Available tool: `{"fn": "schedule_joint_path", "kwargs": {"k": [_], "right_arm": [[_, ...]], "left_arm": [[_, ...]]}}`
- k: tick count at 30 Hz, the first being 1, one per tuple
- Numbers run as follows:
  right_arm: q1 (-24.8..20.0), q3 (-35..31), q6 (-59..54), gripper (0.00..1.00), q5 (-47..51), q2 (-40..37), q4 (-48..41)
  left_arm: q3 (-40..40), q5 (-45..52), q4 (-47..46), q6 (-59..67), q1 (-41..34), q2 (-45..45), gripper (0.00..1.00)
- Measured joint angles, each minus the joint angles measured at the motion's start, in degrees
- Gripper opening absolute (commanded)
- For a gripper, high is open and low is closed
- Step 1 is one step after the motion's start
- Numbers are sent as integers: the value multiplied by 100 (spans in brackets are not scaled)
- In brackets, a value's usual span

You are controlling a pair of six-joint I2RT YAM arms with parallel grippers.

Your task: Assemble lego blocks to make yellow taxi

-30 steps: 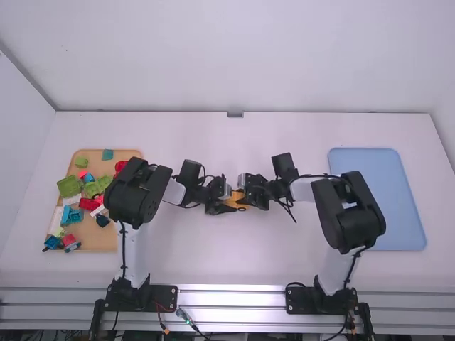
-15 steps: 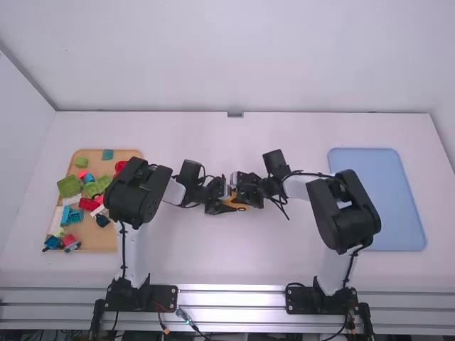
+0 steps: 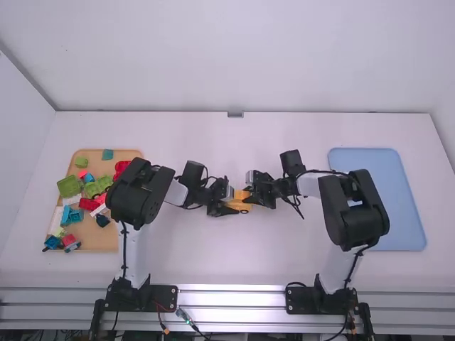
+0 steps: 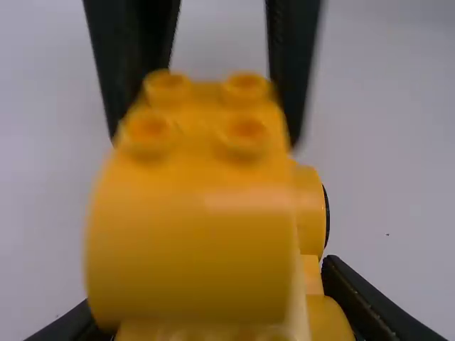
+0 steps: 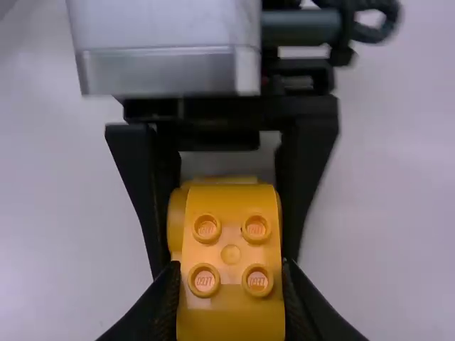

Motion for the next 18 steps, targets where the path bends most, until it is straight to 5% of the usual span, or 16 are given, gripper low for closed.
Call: {"fn": "schedule_joint_path", "kwargs": {"k": [18], "right_arm": [[367,-177,614,0,599,-116,704]], "left_arm": [[-15,48,-33,57,94,0,50]]}}
